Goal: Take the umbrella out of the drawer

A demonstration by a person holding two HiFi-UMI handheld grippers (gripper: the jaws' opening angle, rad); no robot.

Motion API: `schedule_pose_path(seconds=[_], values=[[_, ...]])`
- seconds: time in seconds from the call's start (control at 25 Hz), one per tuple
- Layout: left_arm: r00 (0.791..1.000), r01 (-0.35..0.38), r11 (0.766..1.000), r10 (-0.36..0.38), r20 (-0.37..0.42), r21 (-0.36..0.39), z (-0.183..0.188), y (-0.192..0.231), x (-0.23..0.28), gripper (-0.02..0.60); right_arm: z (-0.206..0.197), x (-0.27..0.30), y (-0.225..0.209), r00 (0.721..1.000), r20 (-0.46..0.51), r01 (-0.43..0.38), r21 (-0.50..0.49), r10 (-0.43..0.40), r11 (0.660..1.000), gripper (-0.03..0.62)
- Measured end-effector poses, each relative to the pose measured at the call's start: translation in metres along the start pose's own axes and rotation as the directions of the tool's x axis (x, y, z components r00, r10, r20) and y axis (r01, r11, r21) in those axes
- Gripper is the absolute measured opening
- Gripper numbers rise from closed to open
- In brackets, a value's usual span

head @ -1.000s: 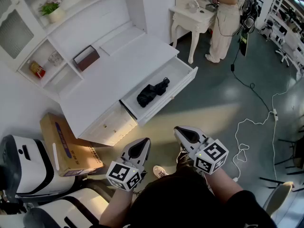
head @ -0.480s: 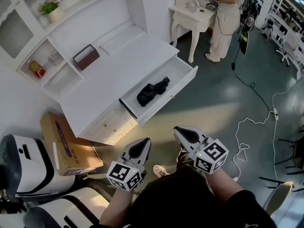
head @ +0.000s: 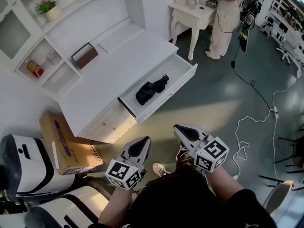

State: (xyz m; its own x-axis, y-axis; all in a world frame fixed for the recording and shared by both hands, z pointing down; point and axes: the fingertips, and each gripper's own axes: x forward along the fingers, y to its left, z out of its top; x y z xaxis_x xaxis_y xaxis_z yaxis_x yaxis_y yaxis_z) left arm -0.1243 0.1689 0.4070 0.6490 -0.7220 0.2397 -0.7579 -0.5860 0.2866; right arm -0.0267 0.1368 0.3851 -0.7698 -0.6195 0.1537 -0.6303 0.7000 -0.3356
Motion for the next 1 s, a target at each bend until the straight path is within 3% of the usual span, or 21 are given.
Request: schedule_pose_path(seconds=[0.72,1.0], values=[[1.000,-0.001,1.000,0.001,-0.022,-0.021,0.005,0.011,0.034,0.005,0.016,0.013,-0.039,1.000,-0.013,0.015,-0.004,-0.015,1.000,0.002],[0.999,-0.046,0.998,0.046,-0.009,-0.036,0.015,0.025,0.061,0.005,0.026,0.025,-0.068,0.999,-0.037,-0.018,-0.006,0.018,1.000,0.002]])
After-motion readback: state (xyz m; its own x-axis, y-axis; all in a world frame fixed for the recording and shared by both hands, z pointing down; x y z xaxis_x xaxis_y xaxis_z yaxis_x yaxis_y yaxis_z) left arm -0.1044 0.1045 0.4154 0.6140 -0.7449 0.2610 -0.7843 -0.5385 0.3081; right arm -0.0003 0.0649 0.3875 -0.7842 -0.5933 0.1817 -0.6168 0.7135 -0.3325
